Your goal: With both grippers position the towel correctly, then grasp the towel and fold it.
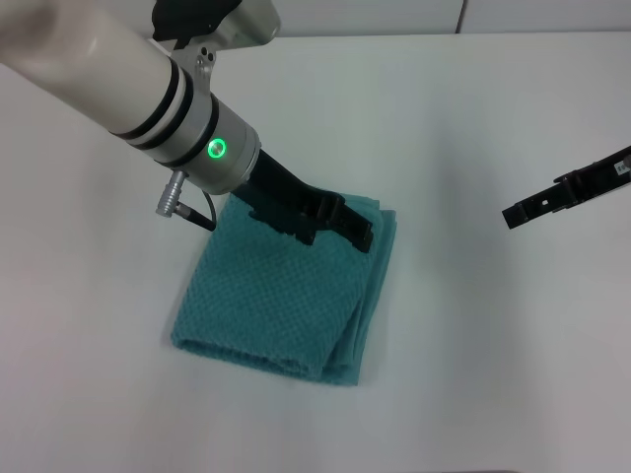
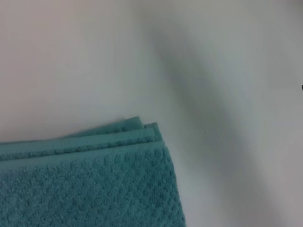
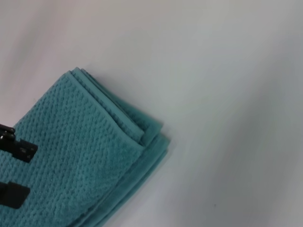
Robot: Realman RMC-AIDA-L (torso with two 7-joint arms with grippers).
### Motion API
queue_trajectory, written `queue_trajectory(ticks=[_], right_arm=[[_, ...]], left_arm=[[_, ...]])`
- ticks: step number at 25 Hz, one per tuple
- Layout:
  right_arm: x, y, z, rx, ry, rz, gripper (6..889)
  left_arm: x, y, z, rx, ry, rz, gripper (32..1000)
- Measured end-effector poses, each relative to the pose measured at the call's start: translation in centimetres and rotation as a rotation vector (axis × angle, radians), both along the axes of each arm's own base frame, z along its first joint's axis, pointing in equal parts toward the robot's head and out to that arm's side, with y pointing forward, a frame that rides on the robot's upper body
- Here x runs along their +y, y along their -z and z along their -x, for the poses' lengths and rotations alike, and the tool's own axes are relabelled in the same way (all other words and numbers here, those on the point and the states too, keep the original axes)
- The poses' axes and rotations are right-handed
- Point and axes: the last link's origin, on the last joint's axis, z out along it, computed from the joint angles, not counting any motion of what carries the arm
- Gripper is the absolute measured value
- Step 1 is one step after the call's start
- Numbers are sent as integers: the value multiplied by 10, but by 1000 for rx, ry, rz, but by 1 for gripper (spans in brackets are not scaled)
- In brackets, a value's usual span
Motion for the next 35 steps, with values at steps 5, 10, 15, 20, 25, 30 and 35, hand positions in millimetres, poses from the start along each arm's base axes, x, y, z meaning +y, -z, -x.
queue_trajectory(ticks=[5,10,15,20,25,30,35], right_arm=[[0,0,0,0,0,2,856],[0,0,0,1,0,2,856],[0,0,0,1,0,4,856],[0,0,1,1,0,4,857],[-1,0,1,2,0,5,857],[-1,0,1,1,0,5,856],[-1,0,1,2,0,7,857]], left_arm=[[0,0,0,0,0,0,821],[0,0,0,-1,-1,0,856],[0,0,0,-1,-1,0,857],[0,0,0,-1,-1,0,857],[0,0,0,-1,-2,0,856],[0,0,0,-1,-3,0,858],[0,0,1,-1,-5,1,860]])
